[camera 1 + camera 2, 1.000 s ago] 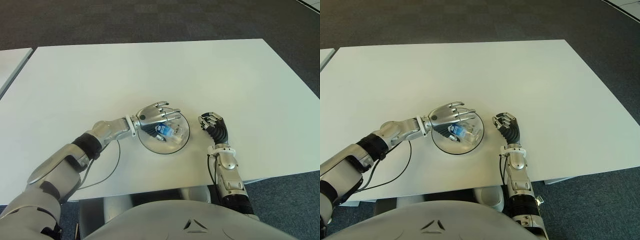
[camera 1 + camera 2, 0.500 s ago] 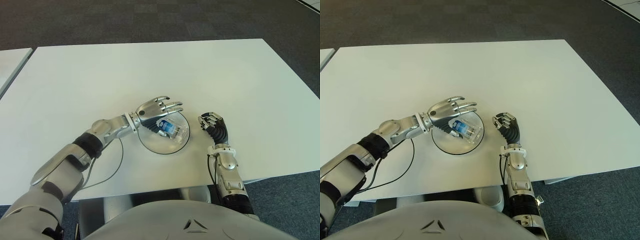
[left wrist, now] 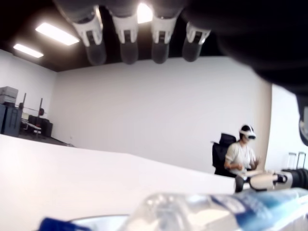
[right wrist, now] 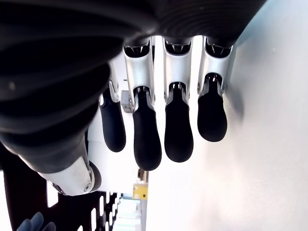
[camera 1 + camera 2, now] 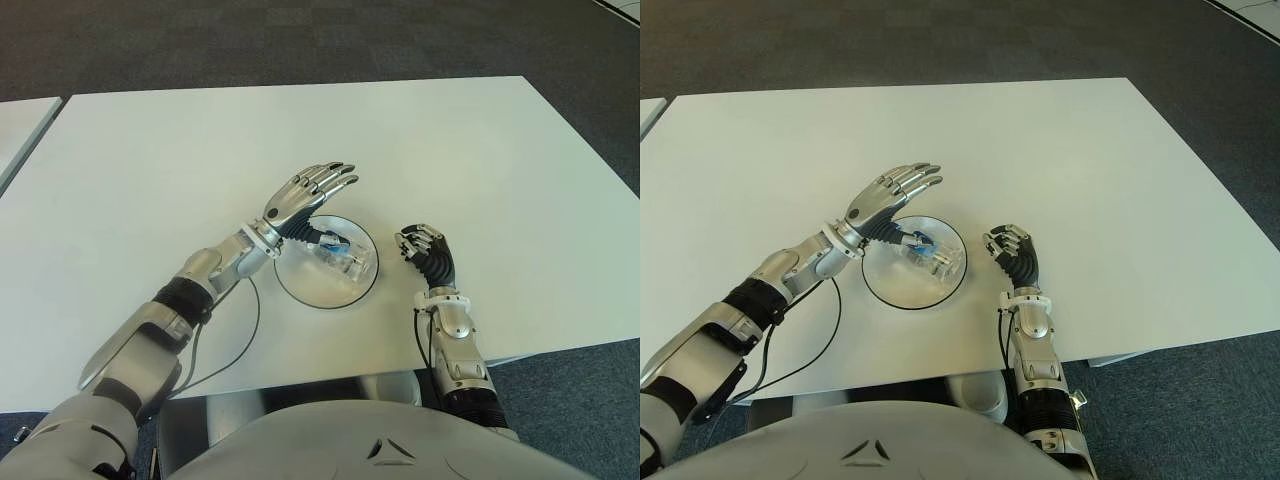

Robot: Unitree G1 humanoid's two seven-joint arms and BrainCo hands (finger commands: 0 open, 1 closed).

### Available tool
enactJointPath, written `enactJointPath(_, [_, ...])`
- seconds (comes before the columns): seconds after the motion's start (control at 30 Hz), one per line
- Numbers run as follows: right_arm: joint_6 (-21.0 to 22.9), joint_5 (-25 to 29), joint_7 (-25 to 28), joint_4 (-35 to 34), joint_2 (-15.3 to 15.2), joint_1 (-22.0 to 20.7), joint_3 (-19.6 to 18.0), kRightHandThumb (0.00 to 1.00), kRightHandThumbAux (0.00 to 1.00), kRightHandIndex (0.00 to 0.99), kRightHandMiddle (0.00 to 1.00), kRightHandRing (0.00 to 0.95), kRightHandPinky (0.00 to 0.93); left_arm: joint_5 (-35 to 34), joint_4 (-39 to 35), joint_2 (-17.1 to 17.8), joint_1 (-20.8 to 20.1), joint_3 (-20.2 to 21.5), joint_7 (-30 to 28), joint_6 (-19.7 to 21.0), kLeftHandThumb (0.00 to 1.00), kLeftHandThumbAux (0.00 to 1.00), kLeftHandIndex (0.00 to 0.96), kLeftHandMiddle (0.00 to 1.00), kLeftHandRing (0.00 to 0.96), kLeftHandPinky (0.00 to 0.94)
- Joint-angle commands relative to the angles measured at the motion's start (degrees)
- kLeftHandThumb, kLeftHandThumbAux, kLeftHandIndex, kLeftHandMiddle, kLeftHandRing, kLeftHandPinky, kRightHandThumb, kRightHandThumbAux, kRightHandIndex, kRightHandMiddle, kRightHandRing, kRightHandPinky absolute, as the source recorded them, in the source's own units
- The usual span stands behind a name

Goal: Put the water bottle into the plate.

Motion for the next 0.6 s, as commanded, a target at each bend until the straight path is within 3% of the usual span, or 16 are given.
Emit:
enactJointPath(0.03, [2.3,0.3,0.0,0.8,0.1,0.8,-0.2,0.705,0.729,0.434,0.642,0.649,0.659,-4.9,0.2,-1.8,2.7,2.9,-0.6,-1.6,0.0,0.38,0.0,0.0,0.0,0.0])
enactJointPath(0.23, [3.0,0.2,-0.2,0.6,-0.1,0.8,-0.3,0.705,0.729,0.434,0.64,0.645,0.654,-8.0,2.9,-3.9,4.3,5.1,0.6,-4.3,0.0,0.381,0.0,0.0,0.0,0.0])
enactJointPath(0.6, [2.8,0.4,0.3,1.0,-0.6,0.4,-0.3,0.704,0.728,0.435,0.649,0.652,0.666,-9.8,11.8,-7.2,5.1,9.0,8.7,-13.1,0.0,0.413,0.0,0.0,0.0,0.0])
